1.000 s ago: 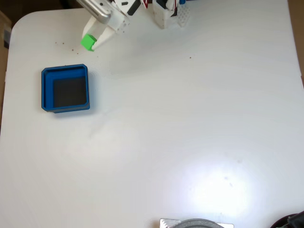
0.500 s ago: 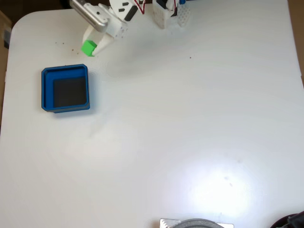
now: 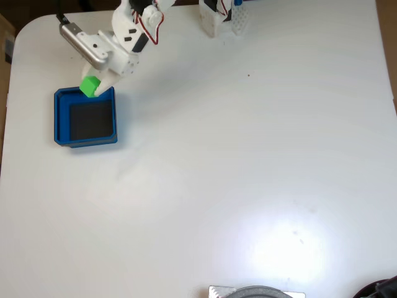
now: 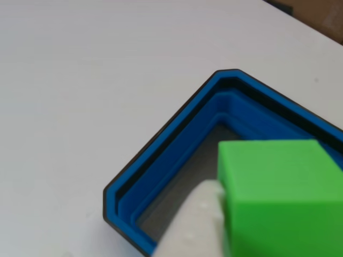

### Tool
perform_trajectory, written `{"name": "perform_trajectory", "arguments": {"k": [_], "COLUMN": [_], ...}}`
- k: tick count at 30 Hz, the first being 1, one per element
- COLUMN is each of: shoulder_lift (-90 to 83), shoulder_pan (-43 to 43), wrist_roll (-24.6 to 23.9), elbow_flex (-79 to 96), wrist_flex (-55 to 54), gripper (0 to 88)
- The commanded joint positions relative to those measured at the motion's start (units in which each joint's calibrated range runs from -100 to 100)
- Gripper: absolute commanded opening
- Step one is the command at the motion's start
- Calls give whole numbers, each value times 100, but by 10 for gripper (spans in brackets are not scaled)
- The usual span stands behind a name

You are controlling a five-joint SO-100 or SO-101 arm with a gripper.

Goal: Pick up green cube and drop it in the blue box

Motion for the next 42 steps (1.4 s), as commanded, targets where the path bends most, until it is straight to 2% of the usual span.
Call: {"name": "perform_trajectory", "arguments": {"k": [1, 24, 42], "shoulder_lift": [443, 2675, 2751], "shoulder_pan": [44, 44, 250], "wrist_roll": [15, 15, -24], "elbow_flex": [-853, -2720, -2657], "wrist_flex": [-143, -135, -111], "gripper": [42, 42, 50]}}
